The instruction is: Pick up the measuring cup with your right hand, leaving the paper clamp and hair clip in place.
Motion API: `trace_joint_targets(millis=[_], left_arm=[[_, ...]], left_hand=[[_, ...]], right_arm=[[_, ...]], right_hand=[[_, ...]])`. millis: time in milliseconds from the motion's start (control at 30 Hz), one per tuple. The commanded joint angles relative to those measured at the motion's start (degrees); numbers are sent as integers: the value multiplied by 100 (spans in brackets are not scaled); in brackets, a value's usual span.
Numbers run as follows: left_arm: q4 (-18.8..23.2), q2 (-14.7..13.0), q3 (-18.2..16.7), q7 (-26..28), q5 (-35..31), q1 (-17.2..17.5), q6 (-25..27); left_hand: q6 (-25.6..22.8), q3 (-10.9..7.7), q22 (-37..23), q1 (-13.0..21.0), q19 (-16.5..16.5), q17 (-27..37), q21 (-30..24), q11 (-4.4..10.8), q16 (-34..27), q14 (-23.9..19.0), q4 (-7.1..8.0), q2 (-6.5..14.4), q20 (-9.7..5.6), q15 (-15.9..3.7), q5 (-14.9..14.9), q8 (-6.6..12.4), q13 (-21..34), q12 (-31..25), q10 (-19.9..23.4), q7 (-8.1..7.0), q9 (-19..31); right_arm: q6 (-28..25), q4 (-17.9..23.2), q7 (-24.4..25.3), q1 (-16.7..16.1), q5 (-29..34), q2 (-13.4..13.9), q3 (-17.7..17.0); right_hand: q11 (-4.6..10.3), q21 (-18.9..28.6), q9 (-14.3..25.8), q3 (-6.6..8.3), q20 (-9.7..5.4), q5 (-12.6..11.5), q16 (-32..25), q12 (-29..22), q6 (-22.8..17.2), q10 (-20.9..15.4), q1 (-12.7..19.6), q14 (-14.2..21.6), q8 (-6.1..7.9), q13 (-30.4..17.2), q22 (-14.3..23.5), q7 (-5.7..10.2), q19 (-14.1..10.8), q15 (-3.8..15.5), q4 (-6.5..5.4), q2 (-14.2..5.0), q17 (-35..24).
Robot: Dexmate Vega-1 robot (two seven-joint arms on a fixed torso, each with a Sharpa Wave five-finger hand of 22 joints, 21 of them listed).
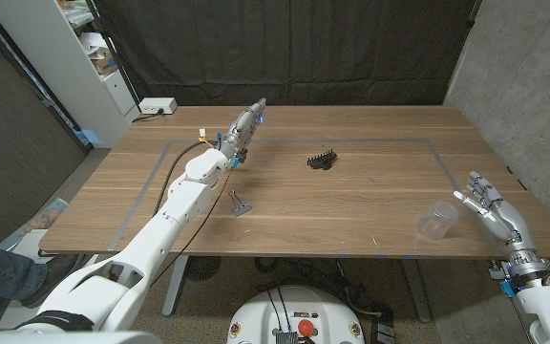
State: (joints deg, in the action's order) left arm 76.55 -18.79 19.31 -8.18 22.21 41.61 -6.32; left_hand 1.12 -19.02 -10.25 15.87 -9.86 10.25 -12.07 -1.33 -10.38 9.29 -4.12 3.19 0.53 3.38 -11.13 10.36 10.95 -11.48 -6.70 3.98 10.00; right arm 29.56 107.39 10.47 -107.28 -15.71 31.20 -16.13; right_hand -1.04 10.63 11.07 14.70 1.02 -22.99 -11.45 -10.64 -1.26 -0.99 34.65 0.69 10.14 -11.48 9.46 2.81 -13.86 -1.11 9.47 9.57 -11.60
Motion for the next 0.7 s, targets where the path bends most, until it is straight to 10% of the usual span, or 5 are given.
trace_joint_targets(millis=[33,700], left_arm=[[136,-60,24,76,-44,15,113],[110,-111,53,46,-72,-104,219]], left_hand=[[-7,-5,-19,-11,-141,11,12,6,-26,47,-25,49,43,-26,22,32,11,-37,-25,-12,18],[-15,3,-20,-20,-191,12,36,-3,-11,107,-31,55,38,-10,24,34,11,-43,-13,-15,18]], right_arm=[[1,-103,115,46,131,36,158],[106,-316,790,290,793,-87,541]], right_hand=[[-22,29,16,-41,14,-53,21,16,82,70,86,-37,-13,-4,26,34,-39,8,-7,6,-8],[26,57,17,-318,-32,-38,-23,-2,344,210,26,22,0,-1,23,73,-172,36,-64,106,-5]])
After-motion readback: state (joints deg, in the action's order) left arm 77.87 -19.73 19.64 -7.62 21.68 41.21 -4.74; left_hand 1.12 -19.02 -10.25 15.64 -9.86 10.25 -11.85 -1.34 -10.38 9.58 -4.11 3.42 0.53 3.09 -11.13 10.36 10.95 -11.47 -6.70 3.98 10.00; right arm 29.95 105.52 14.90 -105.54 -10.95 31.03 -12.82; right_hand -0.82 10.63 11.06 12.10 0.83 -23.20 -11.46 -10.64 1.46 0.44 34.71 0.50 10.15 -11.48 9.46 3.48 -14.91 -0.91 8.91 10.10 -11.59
